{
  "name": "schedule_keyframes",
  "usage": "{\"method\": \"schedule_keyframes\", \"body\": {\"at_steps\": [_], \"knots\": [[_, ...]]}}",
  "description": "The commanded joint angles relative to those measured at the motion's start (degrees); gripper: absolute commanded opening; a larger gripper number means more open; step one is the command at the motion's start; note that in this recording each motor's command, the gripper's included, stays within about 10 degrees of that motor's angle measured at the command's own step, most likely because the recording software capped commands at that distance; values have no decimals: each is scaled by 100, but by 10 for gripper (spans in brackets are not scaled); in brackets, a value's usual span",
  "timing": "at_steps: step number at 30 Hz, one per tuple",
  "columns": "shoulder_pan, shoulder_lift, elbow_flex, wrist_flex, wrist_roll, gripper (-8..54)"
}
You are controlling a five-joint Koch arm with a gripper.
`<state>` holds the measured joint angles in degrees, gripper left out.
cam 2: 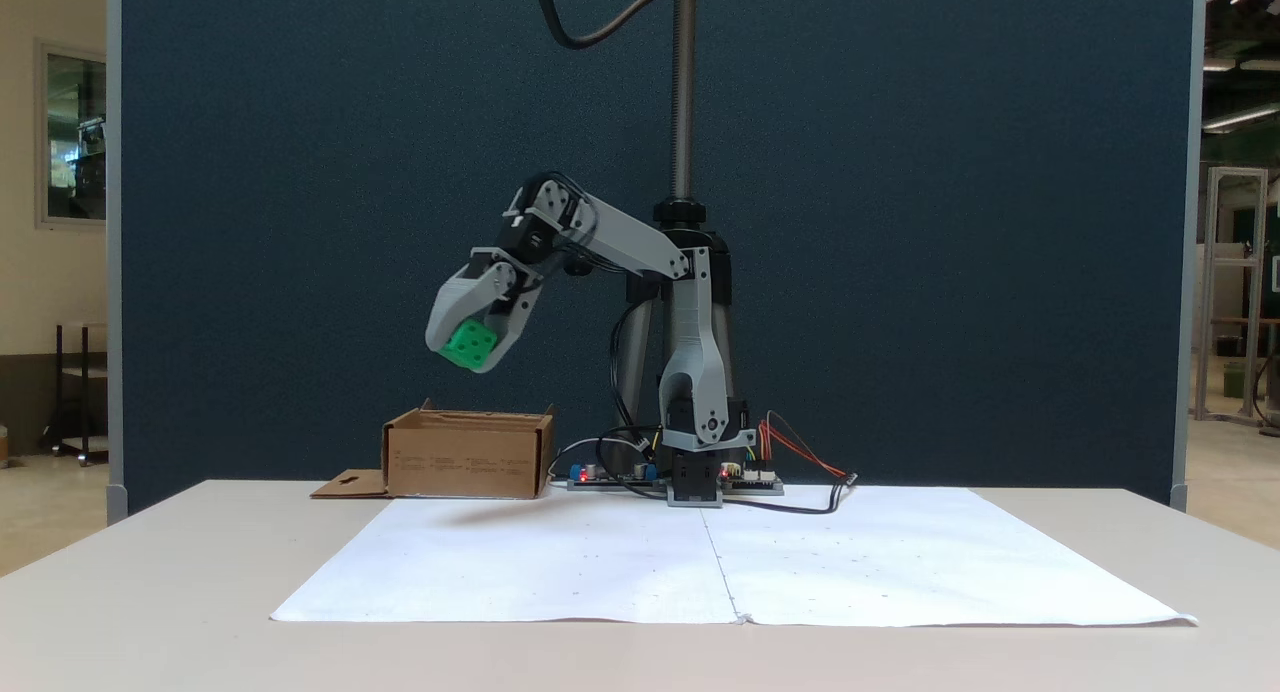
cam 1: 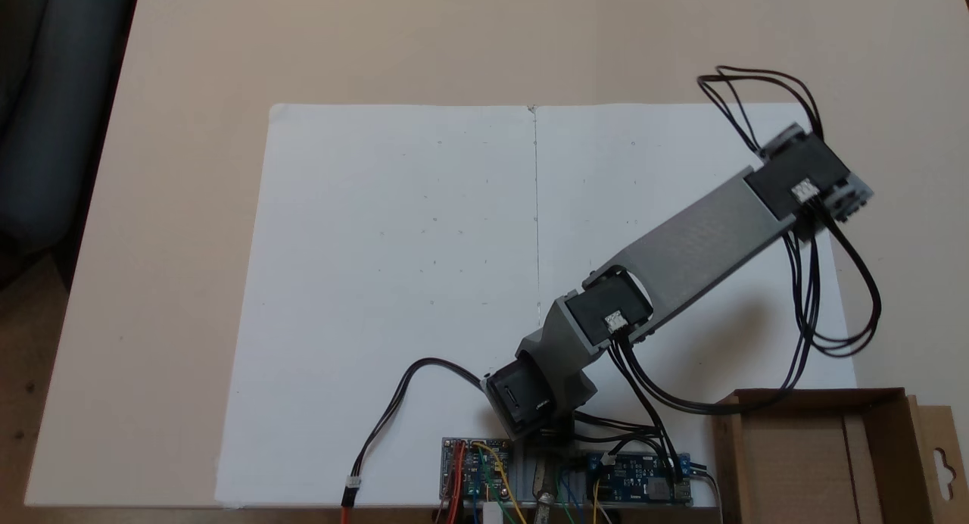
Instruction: Grasp a green dice and put it in the bin.
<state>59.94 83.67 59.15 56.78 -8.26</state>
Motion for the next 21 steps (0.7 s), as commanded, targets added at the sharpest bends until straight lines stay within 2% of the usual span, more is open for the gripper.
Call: {"method": "schedule_keyframes", "body": {"at_steps": [1, 11, 21], "knots": [[360, 229, -387, 211, -369, 121], [2953, 62, -896, 281, -466, 121], [4025, -255, -686, 299, -993, 121]]}}
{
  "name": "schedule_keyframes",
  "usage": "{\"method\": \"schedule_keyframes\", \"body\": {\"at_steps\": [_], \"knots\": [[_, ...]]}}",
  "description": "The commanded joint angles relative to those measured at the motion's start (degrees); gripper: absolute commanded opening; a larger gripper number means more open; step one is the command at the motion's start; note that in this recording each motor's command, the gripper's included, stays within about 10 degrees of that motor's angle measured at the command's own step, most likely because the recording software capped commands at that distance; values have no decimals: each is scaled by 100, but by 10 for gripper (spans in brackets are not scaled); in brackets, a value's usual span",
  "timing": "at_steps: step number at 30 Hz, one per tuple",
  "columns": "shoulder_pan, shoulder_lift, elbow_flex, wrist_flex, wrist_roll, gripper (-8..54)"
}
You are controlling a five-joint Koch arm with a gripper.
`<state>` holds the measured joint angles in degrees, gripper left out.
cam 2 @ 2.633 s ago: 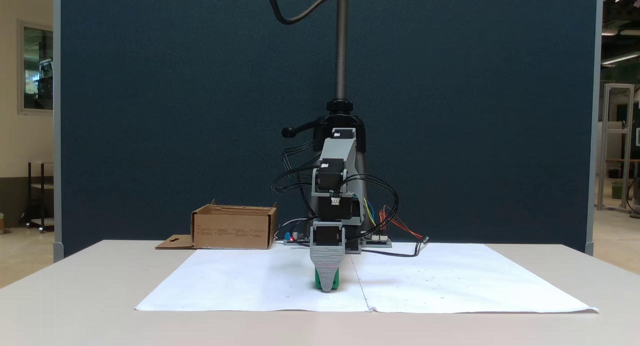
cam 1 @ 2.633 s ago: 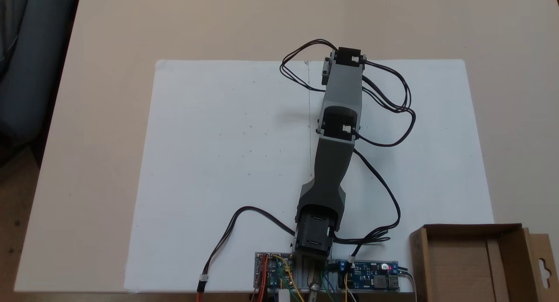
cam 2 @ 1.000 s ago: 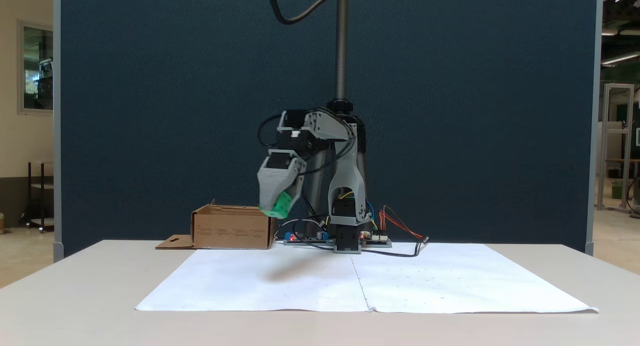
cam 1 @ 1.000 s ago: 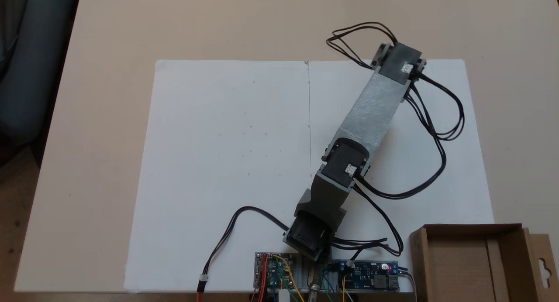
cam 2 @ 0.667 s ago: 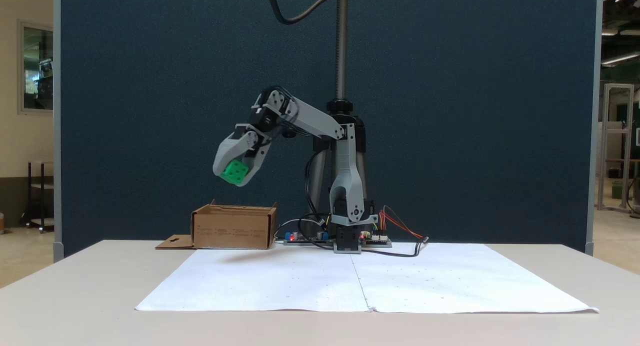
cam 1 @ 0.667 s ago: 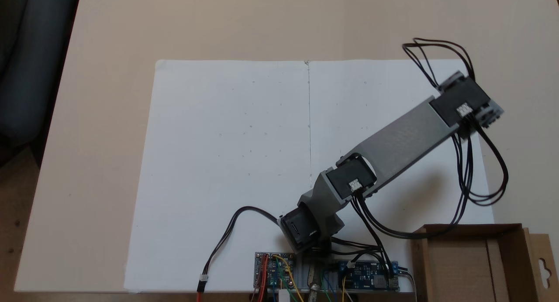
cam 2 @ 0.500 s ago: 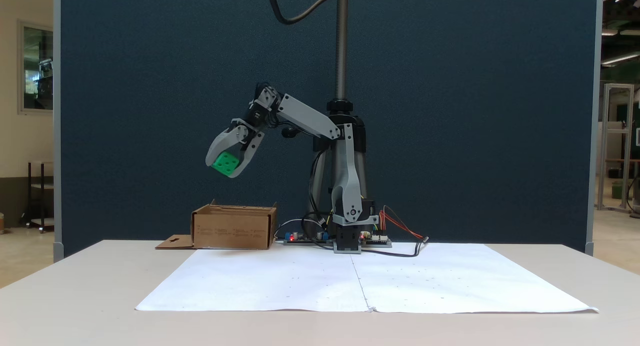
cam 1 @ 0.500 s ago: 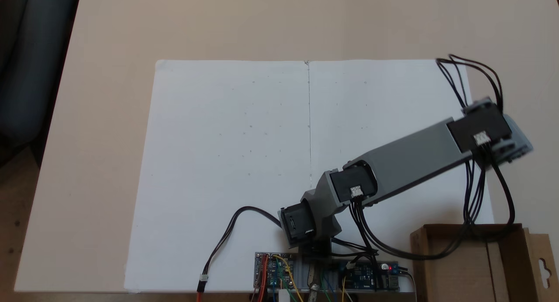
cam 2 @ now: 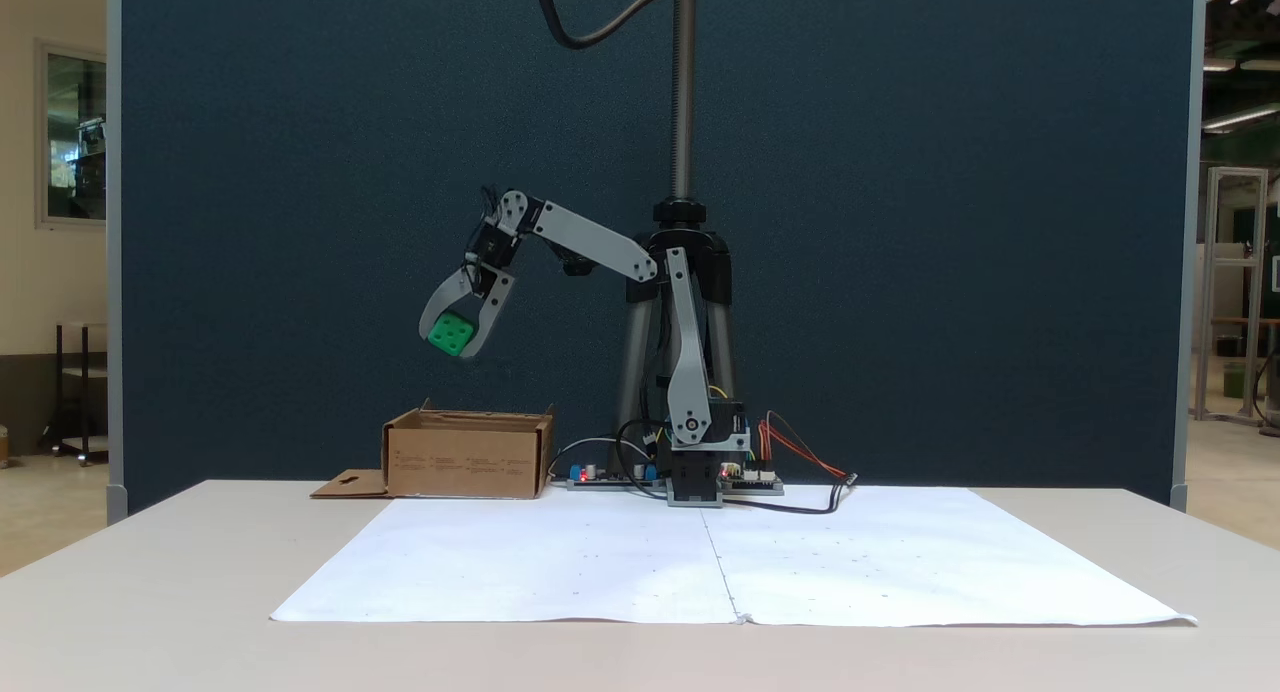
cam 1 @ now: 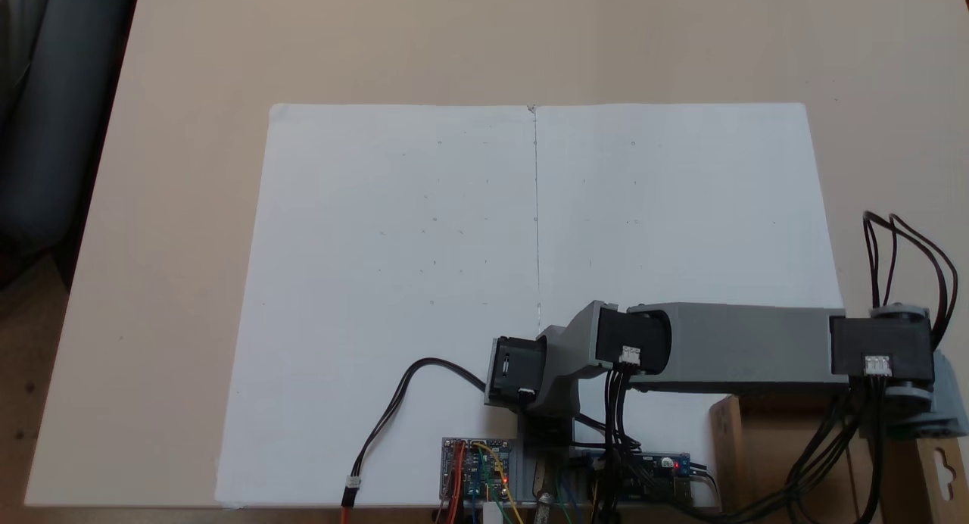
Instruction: Grasp a green dice and put it in the bin.
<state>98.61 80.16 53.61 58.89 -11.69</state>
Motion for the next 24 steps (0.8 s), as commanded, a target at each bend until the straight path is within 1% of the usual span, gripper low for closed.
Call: {"method": "schedule_keyframes", "body": {"at_steps": [1, 6, 11, 18, 19, 20, 22, 24], "knots": [[211, 97, -18, 79, -721, 121], [448, 53, 589, -105, -1125, 121], [668, 35, 1151, -167, -1274, 120], [677, 26, 1292, -185, -1274, 121], [668, -18, 1336, -185, -1283, 168], [659, -18, 1415, -193, -1283, 294], [650, -35, 1433, -202, -1274, 360], [650, -62, 1433, -211, -1274, 439]]}}
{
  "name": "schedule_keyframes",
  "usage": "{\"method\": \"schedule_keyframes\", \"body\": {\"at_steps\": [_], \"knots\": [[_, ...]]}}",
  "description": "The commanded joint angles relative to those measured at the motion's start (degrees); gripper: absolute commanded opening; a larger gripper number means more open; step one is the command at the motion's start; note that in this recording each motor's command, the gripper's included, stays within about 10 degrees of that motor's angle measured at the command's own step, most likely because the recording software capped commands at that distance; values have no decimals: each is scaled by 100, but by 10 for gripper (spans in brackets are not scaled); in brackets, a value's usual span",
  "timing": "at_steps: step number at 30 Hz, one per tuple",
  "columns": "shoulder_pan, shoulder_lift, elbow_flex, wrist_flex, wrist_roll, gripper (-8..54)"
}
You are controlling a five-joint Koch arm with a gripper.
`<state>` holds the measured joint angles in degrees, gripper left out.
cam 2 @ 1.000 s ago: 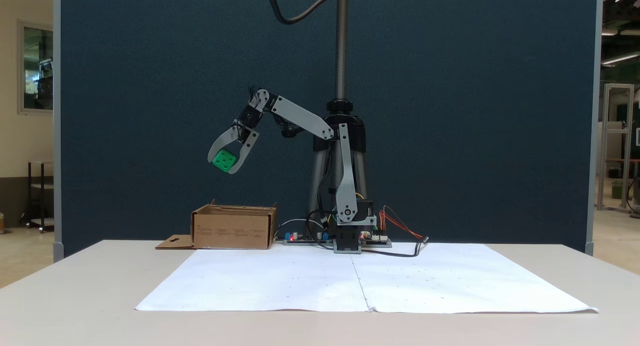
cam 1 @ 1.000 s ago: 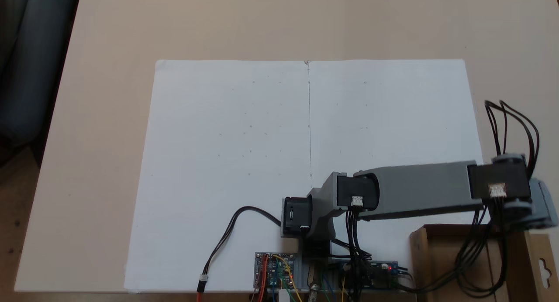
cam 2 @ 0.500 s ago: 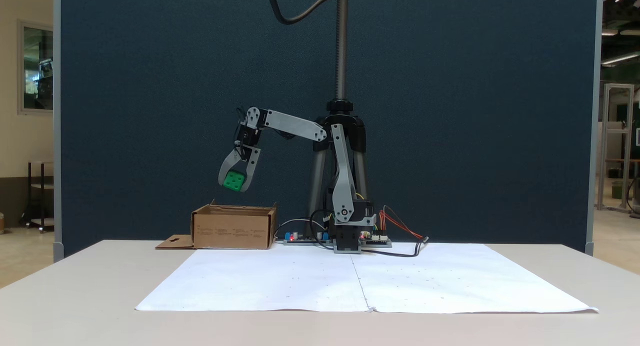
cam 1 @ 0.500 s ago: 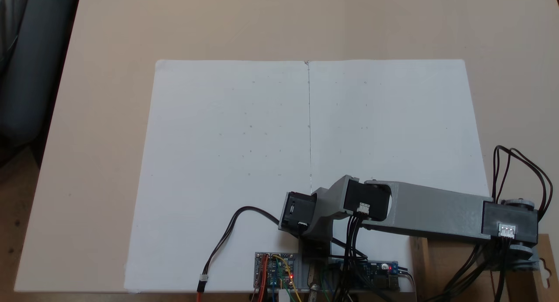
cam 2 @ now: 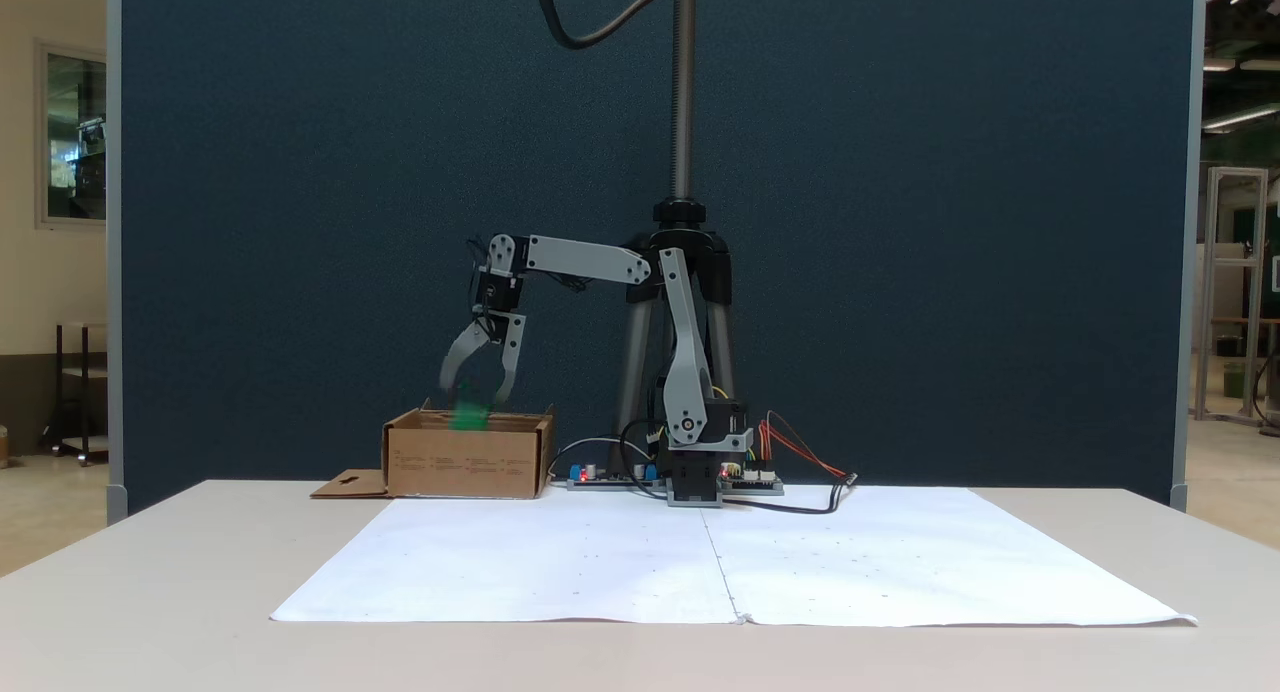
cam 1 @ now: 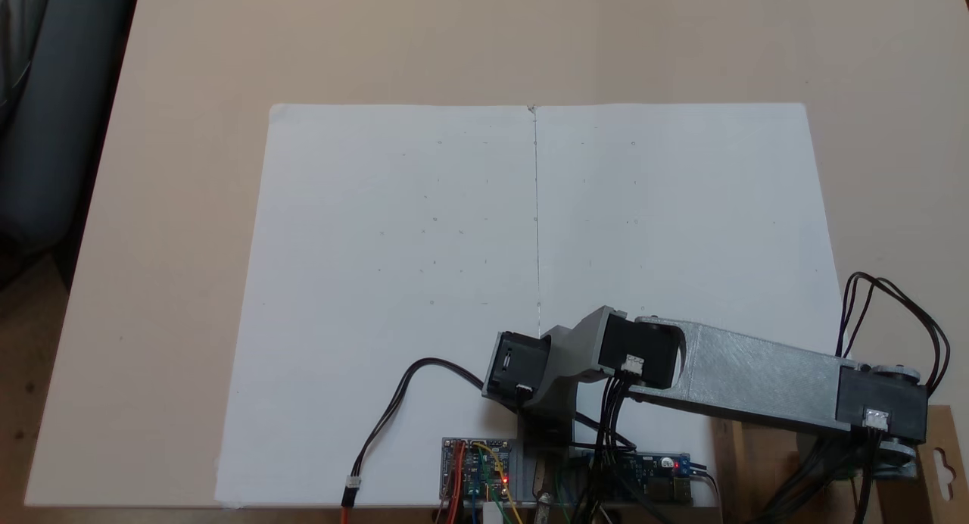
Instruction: Grasp a green dice and put it in the bin.
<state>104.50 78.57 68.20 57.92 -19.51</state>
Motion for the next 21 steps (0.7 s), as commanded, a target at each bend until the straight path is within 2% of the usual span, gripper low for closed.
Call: {"method": "schedule_keyframes", "body": {"at_steps": [1, 6, 11, 15, 21], "knots": [[62, 97, -26, -105, -492, 473], [53, 97, -26, -202, -360, 438], [-185, 211, -255, -229, 1134, 438], [-800, 510, -615, -229, 1890, 432], [-2250, 958, -896, -387, 2259, 432]]}}
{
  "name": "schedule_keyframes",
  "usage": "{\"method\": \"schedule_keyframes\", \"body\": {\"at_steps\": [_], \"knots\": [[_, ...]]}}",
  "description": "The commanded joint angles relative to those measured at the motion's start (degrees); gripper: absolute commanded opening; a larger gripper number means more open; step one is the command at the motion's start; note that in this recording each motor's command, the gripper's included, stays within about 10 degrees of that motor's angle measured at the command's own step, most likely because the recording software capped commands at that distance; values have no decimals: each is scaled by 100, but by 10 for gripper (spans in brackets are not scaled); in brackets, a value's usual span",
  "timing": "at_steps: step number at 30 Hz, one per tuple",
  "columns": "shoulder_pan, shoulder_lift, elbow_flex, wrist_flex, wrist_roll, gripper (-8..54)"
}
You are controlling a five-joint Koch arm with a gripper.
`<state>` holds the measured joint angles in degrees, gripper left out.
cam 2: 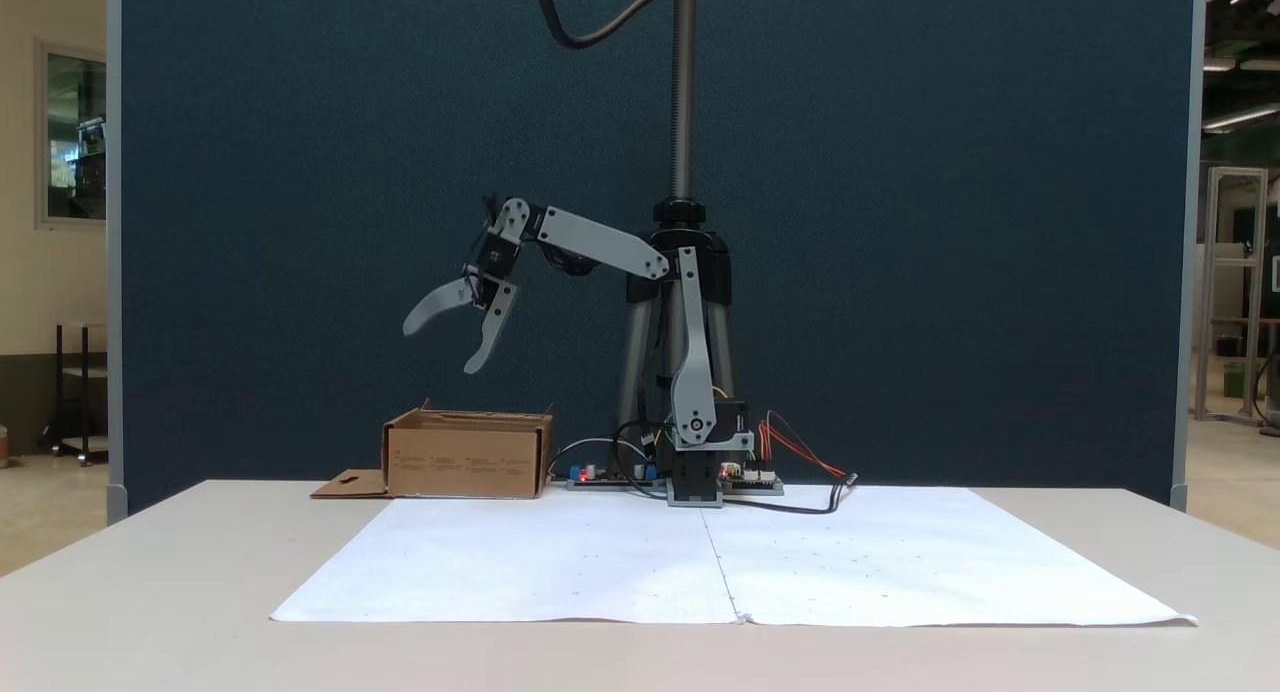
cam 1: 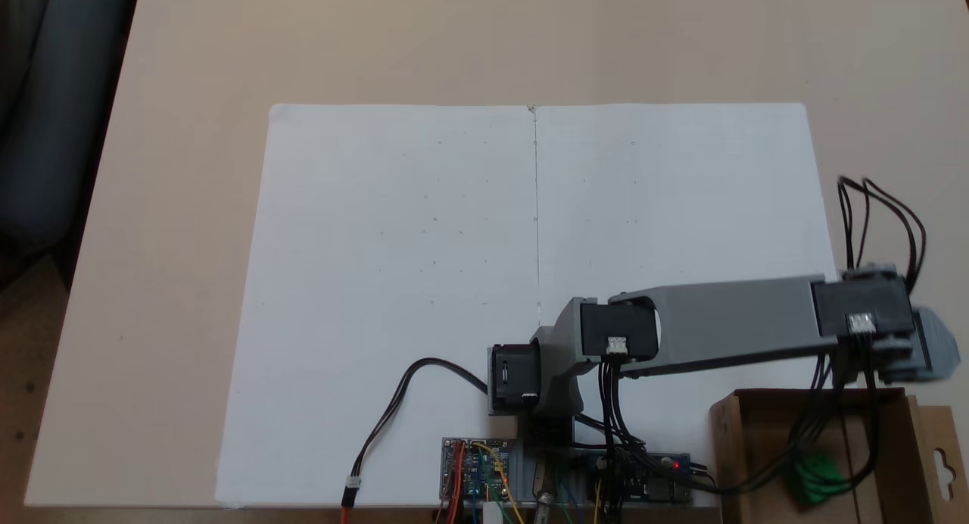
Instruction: Grasp a green dice and put it in the bin.
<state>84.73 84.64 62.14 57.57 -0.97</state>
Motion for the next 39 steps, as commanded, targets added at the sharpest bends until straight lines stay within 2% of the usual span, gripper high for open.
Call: {"method": "schedule_keyframes", "body": {"at_steps": [1, 17, 23, 32, 39], "knots": [[-545, 387, -299, -448, 413, 432], [-5036, 738, -264, -1301, 466, 444], [-6381, 1187, 888, -2705, 378, 440], [-7453, 2153, 2698, -4577, 185, 439], [-7963, 2654, 2821, -5983, 211, 440]]}}
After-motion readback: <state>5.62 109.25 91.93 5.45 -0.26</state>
